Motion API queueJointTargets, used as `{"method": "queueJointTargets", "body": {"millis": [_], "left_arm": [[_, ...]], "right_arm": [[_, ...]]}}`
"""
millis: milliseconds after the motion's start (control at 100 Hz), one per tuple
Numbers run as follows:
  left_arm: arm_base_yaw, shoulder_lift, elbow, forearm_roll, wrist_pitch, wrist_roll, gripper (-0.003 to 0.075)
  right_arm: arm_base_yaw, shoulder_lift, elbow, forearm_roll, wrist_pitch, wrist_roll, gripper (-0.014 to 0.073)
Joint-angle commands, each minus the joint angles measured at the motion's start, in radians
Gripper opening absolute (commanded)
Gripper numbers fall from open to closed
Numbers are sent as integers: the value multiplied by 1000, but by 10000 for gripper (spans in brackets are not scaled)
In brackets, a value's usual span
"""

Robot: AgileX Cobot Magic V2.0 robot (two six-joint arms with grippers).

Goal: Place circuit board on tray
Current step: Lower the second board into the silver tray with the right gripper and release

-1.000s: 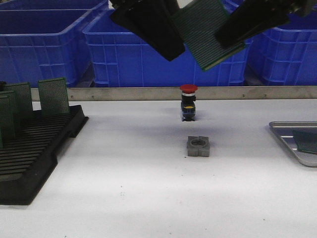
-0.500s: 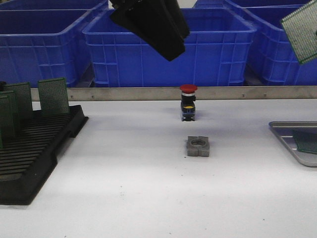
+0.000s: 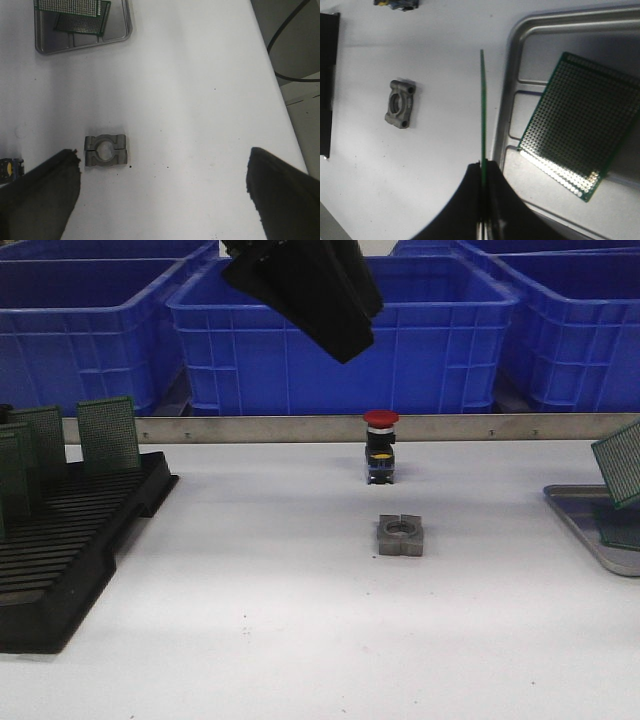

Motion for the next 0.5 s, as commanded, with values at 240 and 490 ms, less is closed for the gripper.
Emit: {"method": "queueJointTargets", "body": {"millis": [240, 490], "left_arm": [[-6, -55, -27, -49, 32, -1, 629], [-6, -55, -27, -49, 32, -1, 629]], "right_arm": [[-6, 27, -29, 45, 2, 11, -69], [-6, 30, -29, 42, -25, 30, -67]]}}
